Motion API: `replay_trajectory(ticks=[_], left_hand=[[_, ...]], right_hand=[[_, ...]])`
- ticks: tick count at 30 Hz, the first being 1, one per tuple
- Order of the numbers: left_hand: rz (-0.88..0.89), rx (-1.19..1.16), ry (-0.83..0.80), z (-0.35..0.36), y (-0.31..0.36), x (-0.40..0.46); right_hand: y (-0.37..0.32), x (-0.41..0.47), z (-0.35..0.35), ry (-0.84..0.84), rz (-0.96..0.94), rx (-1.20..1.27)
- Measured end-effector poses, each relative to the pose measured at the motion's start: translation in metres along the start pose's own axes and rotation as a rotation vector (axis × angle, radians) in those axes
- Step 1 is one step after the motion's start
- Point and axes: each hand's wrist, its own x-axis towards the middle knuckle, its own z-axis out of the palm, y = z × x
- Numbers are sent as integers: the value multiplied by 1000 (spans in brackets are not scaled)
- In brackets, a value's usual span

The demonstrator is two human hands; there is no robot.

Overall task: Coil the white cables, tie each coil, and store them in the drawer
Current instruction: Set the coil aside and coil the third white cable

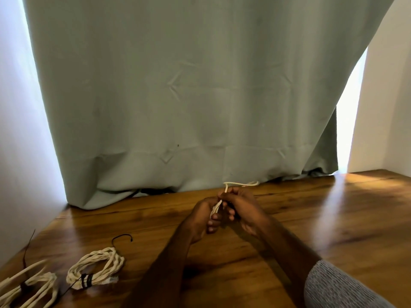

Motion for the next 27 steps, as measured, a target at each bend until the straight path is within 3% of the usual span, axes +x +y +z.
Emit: replay_trajectory(ticks=[4,6,9,11,13,15,22,27], left_hand=[[-34,-109,-108,-2,2,-4],[-35,-144,-150,-2,4,-7],[-29,-200,-178,-2,9,-12],[-33,-259,-198,0,13,-15],[-6,-304,-203,-1,14,-15],[-7,-353,-207,-4,13,-15],[107,-393,-369,-21,10,-19],[68,-406,-296,-17,9,-16]], right_hand=[[-5,-1,-12,157,-56,-224],[-2,4,-20,252,-264,-534],[4,8,-26,254,-607,-957],[3,4,-24,84,-676,-846],[0,-3,-22,-144,-550,-689],[0,-1,-24,-251,-482,-690],[2,1,-20,-243,-560,-586],[3,3,-19,-215,-503,-451]])
